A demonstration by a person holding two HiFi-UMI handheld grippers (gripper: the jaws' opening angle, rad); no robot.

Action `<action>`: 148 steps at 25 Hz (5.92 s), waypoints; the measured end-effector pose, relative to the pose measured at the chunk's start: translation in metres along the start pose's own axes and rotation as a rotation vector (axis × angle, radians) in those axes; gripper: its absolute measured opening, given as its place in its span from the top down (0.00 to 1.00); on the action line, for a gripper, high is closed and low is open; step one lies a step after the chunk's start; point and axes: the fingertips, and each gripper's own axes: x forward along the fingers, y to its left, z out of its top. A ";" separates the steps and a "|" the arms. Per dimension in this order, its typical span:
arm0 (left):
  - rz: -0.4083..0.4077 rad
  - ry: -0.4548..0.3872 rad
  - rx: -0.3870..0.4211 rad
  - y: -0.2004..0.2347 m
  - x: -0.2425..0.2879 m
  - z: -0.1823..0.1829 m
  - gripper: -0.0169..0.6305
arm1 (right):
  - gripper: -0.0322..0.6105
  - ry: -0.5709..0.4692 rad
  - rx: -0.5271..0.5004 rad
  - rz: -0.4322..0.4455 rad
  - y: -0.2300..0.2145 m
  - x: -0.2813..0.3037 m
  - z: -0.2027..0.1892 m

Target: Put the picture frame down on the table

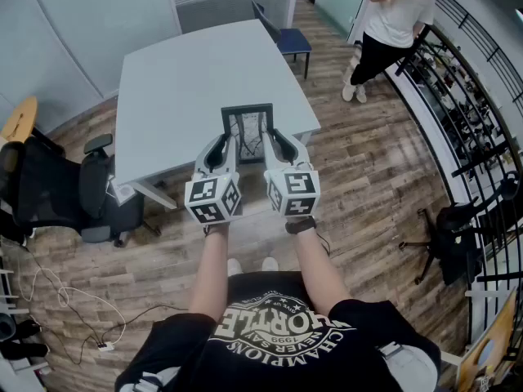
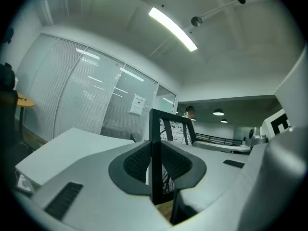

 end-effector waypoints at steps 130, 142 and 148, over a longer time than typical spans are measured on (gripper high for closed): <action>0.285 0.740 -0.419 0.345 0.552 -0.320 0.86 | 0.84 0.910 0.277 -0.017 -0.225 0.592 -0.394; 0.283 0.753 -0.416 0.348 0.555 -0.326 0.86 | 0.84 0.907 0.235 -0.037 -0.224 0.597 -0.401; 0.267 0.754 -0.416 0.347 0.554 -0.323 0.86 | 0.84 0.898 0.224 -0.041 -0.223 0.596 -0.397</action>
